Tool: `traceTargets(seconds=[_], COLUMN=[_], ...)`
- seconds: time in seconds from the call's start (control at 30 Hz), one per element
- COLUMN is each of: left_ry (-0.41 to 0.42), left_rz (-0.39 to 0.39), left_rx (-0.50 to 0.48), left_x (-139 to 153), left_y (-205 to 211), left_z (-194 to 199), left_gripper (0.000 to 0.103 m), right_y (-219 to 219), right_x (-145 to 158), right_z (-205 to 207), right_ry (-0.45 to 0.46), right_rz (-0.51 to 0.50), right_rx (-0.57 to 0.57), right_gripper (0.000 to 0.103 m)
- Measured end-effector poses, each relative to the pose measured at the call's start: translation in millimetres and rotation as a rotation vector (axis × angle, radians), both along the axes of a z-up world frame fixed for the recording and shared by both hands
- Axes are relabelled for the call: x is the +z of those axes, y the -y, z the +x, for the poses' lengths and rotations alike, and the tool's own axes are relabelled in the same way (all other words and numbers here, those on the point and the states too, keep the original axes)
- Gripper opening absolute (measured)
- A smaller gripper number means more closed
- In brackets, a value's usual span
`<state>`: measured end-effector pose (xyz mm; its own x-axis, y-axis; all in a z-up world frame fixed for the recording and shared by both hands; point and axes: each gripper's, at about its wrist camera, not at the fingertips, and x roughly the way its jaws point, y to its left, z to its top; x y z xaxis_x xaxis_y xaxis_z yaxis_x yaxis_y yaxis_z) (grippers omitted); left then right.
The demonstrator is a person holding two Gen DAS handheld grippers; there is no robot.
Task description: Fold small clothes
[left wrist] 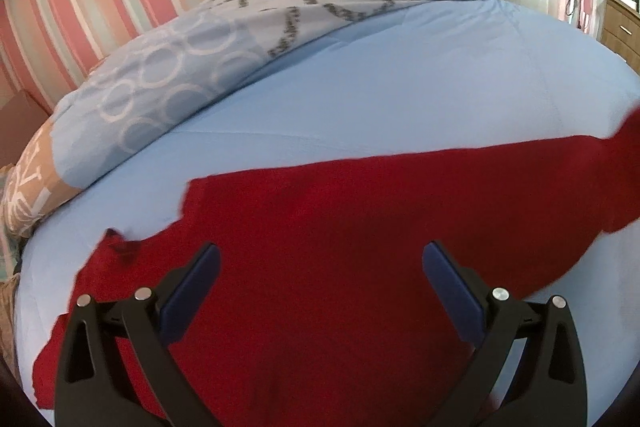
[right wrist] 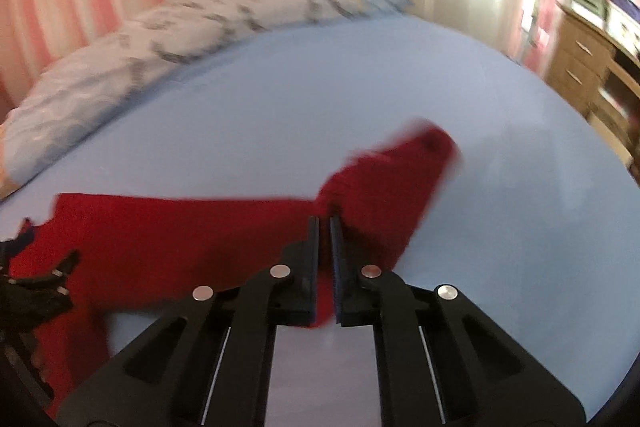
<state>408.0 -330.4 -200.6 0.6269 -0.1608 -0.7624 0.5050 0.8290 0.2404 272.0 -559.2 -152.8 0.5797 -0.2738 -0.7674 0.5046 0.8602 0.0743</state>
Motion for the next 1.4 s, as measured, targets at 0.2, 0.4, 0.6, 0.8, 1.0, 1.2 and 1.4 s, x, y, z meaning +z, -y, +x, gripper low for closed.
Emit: traceTargets(seconds=[0.2,0.4,0.6,0.8,1.0,1.2,1.4], left_ry=[0.015,0.025,0.021,-0.012,-0.077,-0.087,-0.155], left_rz=[0.009,0.025,0.038,0.025,-0.039,-0.040,-0.085], left_rx=[0.071,0.205,0.340,0.383,0.344,0.295,0.281], left_x=[29,54,65,55,38,30,25], left_y=[-72,-170,-258,-285,-255,-211,-197], left_z=[5,16,18,6,1,-3,1], left_gripper=[0.101,0.101,0.101,0.101,0.101,0.101,0.101], right_y=[-77,-180,-274,-305,-274,-233,-223], right_x=[37,41,9,-19,4,2,-8], right_z=[51,101,131,131,101,93,94], right_ry=[0.081,0.081,-0.008,-0.096,-0.080,-0.075,-0.076], right_rz=[0.053,0.161,0.255,0.302,0.251,0.222,0.223], right_rx=[0.168,0.372,0.509,0.587,0.584,0.508,0.464], right_gripper=[0.006,0.006,0.006,0.031,0.060,0.069,0.067])
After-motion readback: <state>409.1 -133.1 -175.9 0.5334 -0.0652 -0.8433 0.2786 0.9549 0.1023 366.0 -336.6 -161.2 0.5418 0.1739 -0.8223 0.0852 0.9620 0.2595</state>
